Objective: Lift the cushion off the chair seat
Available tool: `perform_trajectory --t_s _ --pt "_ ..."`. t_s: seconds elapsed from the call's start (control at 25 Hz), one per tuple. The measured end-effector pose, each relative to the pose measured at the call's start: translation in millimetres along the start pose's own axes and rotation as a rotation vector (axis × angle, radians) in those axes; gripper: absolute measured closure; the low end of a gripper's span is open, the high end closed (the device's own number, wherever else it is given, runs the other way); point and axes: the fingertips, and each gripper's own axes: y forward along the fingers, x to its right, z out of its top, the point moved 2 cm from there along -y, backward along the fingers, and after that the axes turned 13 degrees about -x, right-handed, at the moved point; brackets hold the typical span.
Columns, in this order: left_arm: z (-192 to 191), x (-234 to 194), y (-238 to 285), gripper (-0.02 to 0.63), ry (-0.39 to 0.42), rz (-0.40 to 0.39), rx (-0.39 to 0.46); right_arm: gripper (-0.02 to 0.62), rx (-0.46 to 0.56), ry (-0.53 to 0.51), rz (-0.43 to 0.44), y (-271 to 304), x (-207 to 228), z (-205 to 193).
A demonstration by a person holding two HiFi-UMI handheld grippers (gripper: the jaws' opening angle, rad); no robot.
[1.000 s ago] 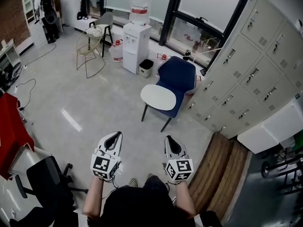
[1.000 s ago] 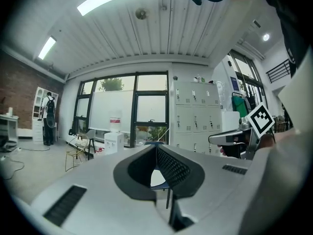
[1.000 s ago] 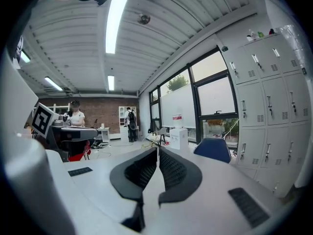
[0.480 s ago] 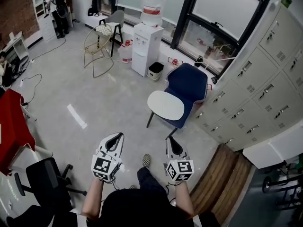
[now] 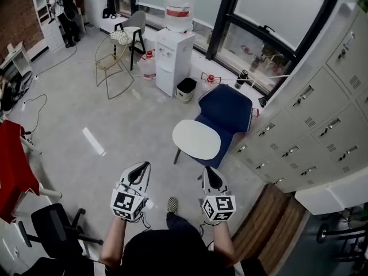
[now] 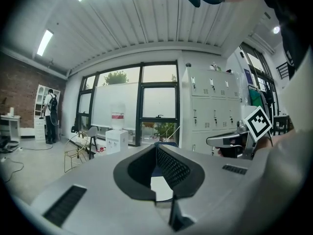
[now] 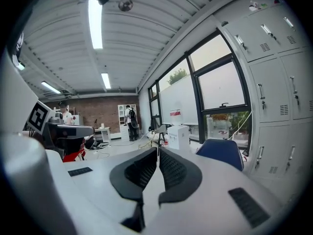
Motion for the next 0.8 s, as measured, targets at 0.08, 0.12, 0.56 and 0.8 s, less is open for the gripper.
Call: perform_trajectory --t_s 0.08,0.12,0.56,0.8 --pt "7.9 -1.5 26.1 0.586 0.000 -0.006 -0.012 0.560 -0.003 0.016 0.004 15.4 18.9 5.5" --pt "11.8 -1.6 38.6 0.586 0.001 -0.009 -0.017 0.560 -0.004 0.022 0.006 22.8 28.0 7.6" --pt "44.5 5.4 136.8 0.586 0.036 -0.031 -0.050 0.560 0.002 0.058 0.008 76.1 103.9 25.2" --pt "58.0 -7.3 167.0 0.586 0.043 -0.030 -0.049 0.560 0.006 0.062 0.007 100.7 121.5 37.8"
